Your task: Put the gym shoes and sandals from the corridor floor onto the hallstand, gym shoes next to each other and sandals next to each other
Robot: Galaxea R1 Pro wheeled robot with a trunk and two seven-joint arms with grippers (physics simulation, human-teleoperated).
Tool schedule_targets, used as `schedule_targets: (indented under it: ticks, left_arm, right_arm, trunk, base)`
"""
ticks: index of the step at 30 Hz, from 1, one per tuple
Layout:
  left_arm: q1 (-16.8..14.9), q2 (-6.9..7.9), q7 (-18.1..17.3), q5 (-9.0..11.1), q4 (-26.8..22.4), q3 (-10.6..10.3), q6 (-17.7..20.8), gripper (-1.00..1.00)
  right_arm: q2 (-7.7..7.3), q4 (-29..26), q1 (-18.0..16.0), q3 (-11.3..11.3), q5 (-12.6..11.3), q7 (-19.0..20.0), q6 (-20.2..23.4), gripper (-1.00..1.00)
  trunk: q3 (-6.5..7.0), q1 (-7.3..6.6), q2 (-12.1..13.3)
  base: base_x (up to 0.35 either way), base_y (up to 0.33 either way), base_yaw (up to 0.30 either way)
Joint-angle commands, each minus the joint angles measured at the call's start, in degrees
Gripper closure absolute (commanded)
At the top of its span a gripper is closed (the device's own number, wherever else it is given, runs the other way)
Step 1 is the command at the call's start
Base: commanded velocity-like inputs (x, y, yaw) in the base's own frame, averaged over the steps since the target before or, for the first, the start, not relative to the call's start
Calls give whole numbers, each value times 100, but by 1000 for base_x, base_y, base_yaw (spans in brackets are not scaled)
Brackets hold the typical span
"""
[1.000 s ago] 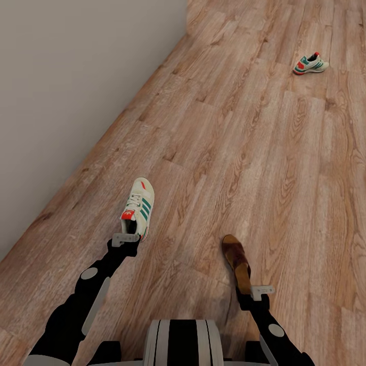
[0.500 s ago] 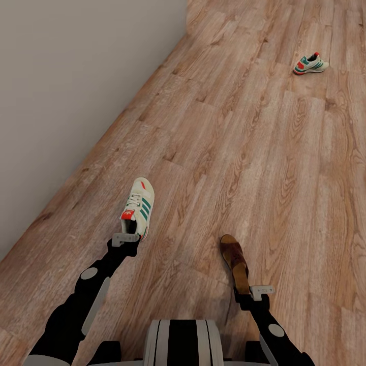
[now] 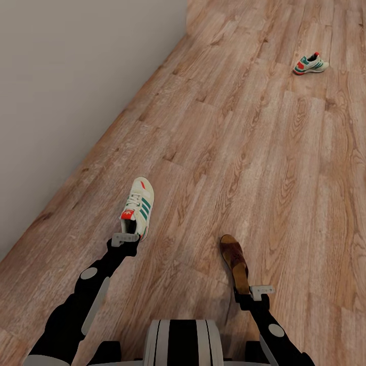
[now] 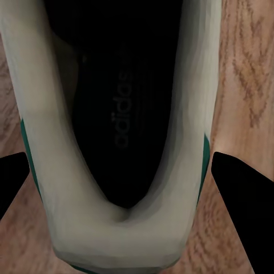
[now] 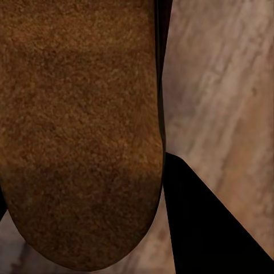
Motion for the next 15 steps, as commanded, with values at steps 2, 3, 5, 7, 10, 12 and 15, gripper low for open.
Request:
schedule_targets:
  ticks: [2,3,5,7,10,12,15]
  left_arm:
    - [-2,4,-5,60,-6,-2,40,100]
    - [-2,4,-4,59,-6,0,43,100]
    - [-2,7,-4,59,-6,2,45,100]
    - [-2,10,-4,57,-6,3,46,100]
    - [-2,11,-4,52,-3,3,51,100]
    - [-2,14,-4,51,0,4,54,100]
    - [-2,22,-4,46,1,4,56,100]
  right_arm:
    - [2,5,-1,-3,15,5,-11,100]
    - [2,5,-1,-3,17,5,-9,100]
    - [2,5,-1,-3,16,5,-9,100]
    - [2,5,-1,-3,19,5,-10,100]
    - [0,5,-1,-2,22,8,-12,100]
    - [-3,10,-1,2,25,11,-13,100]
    - [-7,12,-1,4,29,17,-15,100]
  trunk:
    - [42,-6,2]
    - [64,-8,3]
    - [108,-13,6]
    - [152,-19,8]
    - [219,-26,12]
    - [263,-32,15]
    - [330,-39,19]
  base:
    - [0,0,0]
    - [0,0,0]
    - [0,0,0]
    - [0,0,0]
    - [0,0,0]
    - [0,0,0]
    - [0,0,0]
